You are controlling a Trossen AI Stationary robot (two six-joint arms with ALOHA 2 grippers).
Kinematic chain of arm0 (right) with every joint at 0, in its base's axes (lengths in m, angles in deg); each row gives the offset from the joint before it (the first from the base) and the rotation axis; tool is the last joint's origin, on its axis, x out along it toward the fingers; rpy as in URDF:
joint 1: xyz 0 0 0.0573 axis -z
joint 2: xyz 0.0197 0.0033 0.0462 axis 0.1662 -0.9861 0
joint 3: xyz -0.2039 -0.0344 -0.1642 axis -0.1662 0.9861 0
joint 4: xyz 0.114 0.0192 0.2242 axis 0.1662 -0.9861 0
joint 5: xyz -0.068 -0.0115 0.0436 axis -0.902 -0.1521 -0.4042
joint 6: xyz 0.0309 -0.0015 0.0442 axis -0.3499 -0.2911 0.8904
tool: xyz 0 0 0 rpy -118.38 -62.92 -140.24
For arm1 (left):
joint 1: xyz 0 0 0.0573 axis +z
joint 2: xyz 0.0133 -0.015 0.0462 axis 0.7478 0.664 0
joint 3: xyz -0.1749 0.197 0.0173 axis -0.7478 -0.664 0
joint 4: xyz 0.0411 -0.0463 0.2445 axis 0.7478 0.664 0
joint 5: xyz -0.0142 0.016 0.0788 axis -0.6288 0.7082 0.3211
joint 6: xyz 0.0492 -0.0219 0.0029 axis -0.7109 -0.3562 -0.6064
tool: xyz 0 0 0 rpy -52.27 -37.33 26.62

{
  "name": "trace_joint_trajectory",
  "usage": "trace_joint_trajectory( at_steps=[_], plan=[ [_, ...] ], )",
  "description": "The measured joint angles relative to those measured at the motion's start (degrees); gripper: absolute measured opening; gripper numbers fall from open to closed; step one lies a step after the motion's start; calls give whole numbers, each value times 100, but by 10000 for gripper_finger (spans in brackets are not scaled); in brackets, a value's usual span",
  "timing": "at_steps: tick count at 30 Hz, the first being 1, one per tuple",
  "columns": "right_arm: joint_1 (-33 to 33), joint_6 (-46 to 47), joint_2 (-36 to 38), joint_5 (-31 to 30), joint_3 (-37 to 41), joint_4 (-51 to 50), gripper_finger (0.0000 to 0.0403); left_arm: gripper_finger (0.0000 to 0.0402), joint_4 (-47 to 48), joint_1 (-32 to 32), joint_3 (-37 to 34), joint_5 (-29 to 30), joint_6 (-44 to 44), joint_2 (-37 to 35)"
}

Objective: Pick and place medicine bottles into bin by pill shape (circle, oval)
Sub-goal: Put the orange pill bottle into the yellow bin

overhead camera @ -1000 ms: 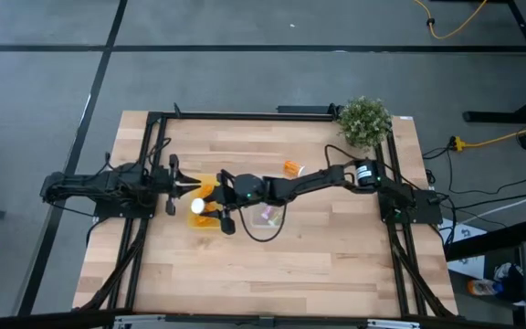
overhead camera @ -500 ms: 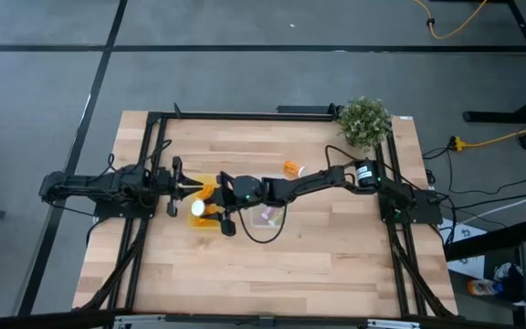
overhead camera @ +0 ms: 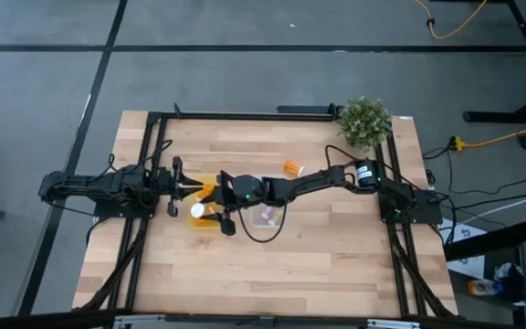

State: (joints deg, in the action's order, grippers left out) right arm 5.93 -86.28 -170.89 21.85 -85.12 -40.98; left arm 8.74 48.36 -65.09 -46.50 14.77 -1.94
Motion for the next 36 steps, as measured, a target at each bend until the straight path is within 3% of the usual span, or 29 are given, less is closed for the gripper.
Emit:
trace_joint_trajectory(
  at_steps=[17,21,30,36],
  plan=[
    [0,-13,7,0,0,39,234,50,0,0,0,4,0,0],
    [2,416,30,2,0,-155,233,50,-1,0,0,4,0,0],
    [187,1010,1114,-426,7,-3413,195,50,0,1,0,-24,52,0],
    [143,777,1978,-941,4,-5284,178,50,0,2,0,-35,55,-1]
  ],
)
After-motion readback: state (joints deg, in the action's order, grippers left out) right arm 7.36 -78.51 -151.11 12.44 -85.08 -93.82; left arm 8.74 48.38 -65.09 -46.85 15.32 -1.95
